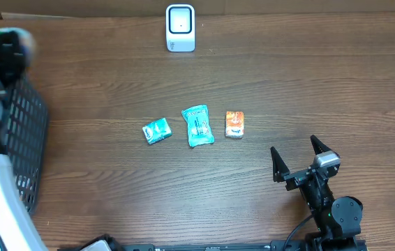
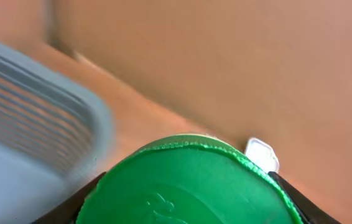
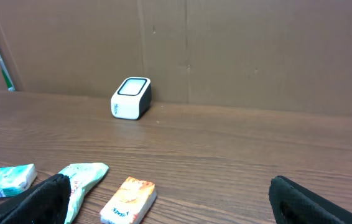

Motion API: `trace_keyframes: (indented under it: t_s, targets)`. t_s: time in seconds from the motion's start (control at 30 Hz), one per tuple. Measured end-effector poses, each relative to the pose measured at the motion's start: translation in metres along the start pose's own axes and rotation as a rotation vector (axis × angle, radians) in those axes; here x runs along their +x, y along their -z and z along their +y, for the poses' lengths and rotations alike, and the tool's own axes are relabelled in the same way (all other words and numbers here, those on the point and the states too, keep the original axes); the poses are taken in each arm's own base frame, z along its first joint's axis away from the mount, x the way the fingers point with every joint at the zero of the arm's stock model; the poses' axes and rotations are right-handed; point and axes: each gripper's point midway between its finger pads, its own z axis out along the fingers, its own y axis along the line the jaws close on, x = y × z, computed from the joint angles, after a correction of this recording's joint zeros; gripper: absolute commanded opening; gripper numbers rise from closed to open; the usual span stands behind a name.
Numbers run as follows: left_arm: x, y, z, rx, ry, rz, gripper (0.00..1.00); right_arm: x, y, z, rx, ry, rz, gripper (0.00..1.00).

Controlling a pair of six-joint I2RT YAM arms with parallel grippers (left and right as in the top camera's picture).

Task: Scan the item barcode
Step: 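Set the green-lidded jar on the table left of the Kleenex pack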

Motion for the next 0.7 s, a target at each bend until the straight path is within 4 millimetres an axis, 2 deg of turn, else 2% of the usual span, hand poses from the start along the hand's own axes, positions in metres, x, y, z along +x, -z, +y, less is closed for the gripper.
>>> trace_keyframes:
  t_s: [0.13, 0.27, 0.5, 0.7]
  targets:
    - [0.053, -0.023, -0.034, 0.067, -0.046, 0.2, 0.56, 0.0, 0.0, 0.0, 0.001, 0.0, 0.0, 1.0]
    - [0.111, -0.054, -0.048, 0.071, -0.088, 0.413, 0.59, 0.0, 0.0, 0.0, 0.0, 0.0, 0.0, 1.0]
    - [0.205, -0.108, -0.046, 0.016, -0.165, 0.732, 0.58, 0.0, 0.0, 0.0, 0.001, -0.001, 0.0, 1.0]
    - [0.267, -0.137, -0.031, -0.071, -0.225, 0.914, 0.58, 0.0, 0.0, 0.0, 0.001, 0.0, 0.0, 1.0]
